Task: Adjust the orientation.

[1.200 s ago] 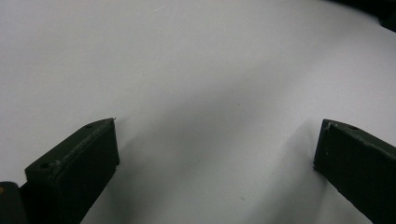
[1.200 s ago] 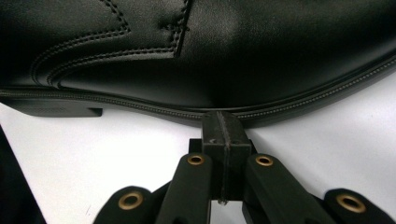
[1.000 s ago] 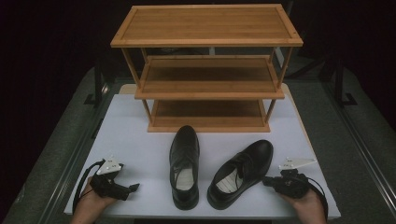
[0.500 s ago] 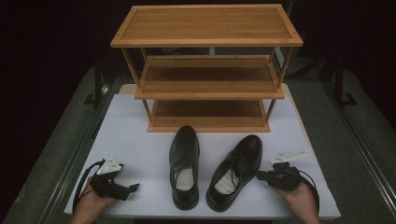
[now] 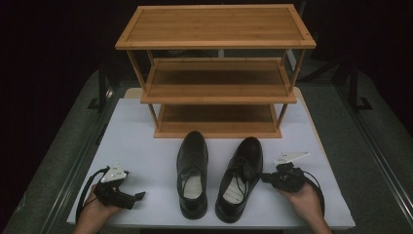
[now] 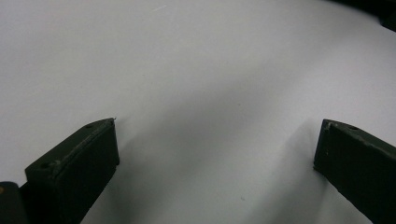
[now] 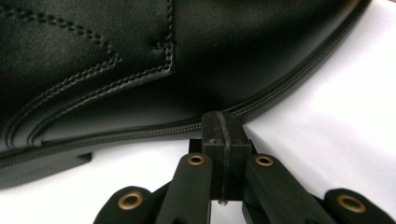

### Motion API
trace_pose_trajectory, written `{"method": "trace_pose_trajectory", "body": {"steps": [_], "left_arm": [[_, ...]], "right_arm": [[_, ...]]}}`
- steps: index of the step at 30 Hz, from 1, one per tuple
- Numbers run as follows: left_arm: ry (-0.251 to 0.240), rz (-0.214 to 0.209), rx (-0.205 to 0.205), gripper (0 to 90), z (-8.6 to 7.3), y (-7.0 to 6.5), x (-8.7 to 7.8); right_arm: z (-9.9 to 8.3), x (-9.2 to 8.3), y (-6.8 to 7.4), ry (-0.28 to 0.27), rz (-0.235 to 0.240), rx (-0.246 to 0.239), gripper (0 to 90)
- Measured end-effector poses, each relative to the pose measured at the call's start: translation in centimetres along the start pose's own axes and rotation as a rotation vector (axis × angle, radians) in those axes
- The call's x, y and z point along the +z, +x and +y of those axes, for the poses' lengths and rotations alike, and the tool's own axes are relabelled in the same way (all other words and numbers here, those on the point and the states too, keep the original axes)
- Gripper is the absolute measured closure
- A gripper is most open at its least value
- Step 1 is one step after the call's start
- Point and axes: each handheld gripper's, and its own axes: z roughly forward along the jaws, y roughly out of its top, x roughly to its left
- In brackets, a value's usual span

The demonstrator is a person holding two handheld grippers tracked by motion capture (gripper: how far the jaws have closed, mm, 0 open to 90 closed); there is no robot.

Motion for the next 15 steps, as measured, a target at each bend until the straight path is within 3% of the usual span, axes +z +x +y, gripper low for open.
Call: {"method": "trace_pose_trajectory", "body": {"steps": [15], "left_arm": [[0.000,0.000,0.000,0.0,0.0,0.0,0.0]], "right_arm": [[2.8,2.3,0.2,0.012,0.001,-0.038,89.9]]}}
